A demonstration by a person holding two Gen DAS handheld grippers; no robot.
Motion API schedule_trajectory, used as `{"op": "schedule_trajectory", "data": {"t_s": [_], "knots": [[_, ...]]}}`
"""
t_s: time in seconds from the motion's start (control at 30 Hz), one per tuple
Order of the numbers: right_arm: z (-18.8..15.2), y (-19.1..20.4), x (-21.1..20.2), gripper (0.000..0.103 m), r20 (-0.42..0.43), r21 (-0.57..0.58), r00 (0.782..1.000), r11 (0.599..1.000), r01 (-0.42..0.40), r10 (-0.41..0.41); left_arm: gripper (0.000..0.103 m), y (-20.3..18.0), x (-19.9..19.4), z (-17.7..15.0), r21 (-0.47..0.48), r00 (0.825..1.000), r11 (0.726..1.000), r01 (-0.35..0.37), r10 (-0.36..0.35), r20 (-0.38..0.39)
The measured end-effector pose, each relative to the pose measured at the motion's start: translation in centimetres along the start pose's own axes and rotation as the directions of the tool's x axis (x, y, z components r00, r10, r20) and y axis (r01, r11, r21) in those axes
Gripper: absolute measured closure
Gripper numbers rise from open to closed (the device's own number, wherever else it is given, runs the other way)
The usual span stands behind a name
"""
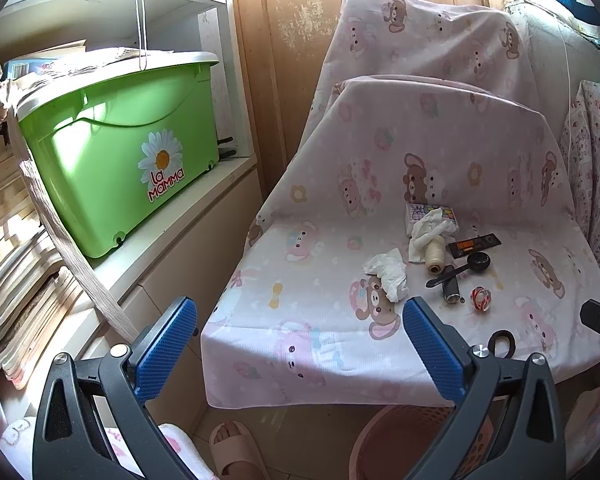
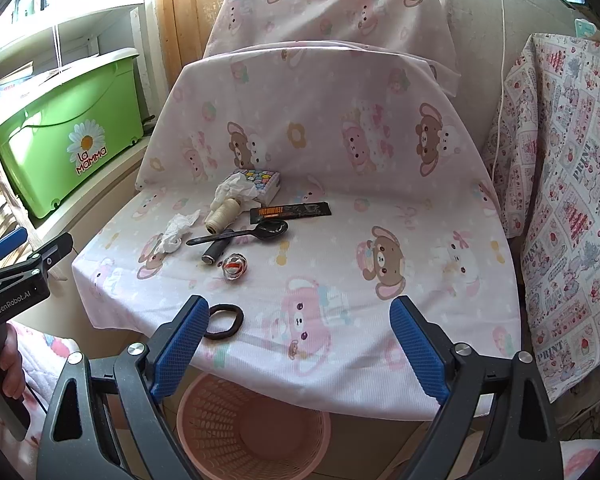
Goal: Collect trash
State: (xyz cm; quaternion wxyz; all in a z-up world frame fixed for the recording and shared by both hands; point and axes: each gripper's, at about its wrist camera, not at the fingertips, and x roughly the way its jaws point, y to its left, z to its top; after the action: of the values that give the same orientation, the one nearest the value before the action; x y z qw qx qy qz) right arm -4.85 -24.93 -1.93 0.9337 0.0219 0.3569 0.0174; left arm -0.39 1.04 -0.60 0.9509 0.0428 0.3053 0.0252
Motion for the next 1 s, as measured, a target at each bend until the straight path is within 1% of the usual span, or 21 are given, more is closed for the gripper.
{"op": "schedule_trajectory", "data": {"t_s": [0.3, 0.43, 0.7, 0.8, 1.0], "knots": [[0.05, -0.03, 0.0, 0.01, 0.004, 0.004, 1.0, 1.0, -0.001, 0.001, 0.001, 0.55, -0.06, 0.0, -0.006, 1.0, 1.0, -0.001, 0.001, 0.006], [-0.12, 0.16, 0.05, 0.01, -0.006, -0.038, 0.999, 0.999, 0.031, -0.031, 0.001, 0.4, -0.26, -0.02, 0.009, 1.0, 1.0, -0.007, 0.006, 0.018], [-0.14, 0.38, 0.24, 0.01, -0.016, -0.009, 1.0, 1.0, -0.011, 0.011, 0.001, 0.04, -0.05, -0.14, 0.023, 1.0, 1.0, -0.014, 0.014, 0.008], [-0.24, 0.5, 0.29, 0.01, 0.0, -0.026, 1.0, 1.0, 0.006, -0.006, 0.001, -0.05, -0.01, -0.18, 0.028, 1.0, 0.999, -0.017, 0.016, 0.008], [-0.43, 0.46, 0.98, 0.01, -0.02, -0.018, 1.0, 1.0, 0.007, -0.008, 0.001, -0.24, 0.12, -0.29, 0.042, 1.0, 0.999, -0.01, 0.01, 0.005]]}}
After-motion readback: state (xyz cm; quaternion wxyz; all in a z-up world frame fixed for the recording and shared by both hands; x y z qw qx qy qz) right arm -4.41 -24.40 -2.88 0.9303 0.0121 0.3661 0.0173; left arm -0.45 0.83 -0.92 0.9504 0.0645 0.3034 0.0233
